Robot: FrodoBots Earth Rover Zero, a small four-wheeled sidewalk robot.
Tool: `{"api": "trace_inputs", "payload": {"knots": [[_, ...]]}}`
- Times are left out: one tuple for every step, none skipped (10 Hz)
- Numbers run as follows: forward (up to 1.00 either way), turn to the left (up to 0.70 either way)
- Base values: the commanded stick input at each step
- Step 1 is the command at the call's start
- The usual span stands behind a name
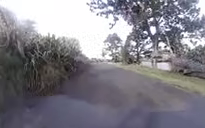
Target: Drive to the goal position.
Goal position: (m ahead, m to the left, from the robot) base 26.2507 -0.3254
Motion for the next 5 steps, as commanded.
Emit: {"api": "trace_inputs", "payload": {"knots": [[0.85, 0.0], [0.85, 0.0], [0.85, 0.0], [0.85, 0.0], [0.85, 0.0]]}}
